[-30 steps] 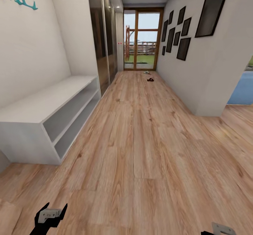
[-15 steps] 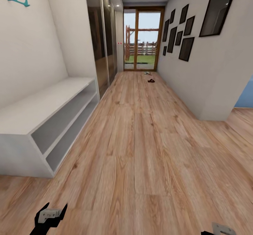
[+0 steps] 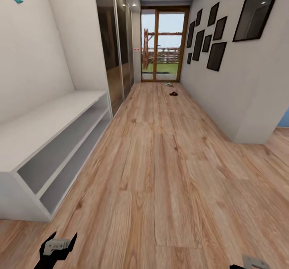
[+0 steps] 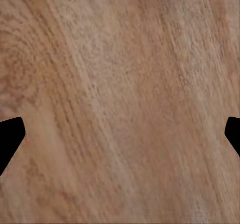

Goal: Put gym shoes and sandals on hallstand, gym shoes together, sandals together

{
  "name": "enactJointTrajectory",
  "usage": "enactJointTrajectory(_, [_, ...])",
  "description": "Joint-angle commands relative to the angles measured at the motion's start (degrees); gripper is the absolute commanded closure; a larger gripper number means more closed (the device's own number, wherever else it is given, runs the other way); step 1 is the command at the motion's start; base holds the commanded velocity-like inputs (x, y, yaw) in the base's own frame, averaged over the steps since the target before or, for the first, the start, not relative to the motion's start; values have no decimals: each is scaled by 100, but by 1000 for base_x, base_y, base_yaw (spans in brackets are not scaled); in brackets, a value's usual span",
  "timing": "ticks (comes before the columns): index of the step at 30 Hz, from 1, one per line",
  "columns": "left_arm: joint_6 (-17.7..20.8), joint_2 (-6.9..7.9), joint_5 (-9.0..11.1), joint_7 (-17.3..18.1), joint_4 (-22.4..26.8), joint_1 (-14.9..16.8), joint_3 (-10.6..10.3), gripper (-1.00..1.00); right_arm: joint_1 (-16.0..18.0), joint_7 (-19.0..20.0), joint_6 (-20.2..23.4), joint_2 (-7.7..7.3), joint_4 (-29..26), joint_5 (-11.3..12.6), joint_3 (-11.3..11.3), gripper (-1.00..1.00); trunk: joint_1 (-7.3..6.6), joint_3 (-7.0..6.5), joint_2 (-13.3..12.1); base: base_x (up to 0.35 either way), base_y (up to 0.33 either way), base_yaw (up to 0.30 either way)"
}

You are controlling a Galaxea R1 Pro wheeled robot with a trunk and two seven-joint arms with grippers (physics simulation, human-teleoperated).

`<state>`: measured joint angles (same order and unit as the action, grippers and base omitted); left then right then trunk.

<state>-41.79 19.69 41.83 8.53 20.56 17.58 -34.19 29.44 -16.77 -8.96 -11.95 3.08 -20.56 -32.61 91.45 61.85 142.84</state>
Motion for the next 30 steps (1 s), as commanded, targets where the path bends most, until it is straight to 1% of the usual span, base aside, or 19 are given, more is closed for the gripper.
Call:
enactJointTrajectory(1, [0,0,0,0,0,0,0,-100,0,0,0,0,0,0,0,-100,0,0,0,346,0,0])
enactJointTrajectory(30, [4,0,0,0,1,0,0,-100,-2,6,0,9,1,0,0,-100,0,0,0,346,0,0])
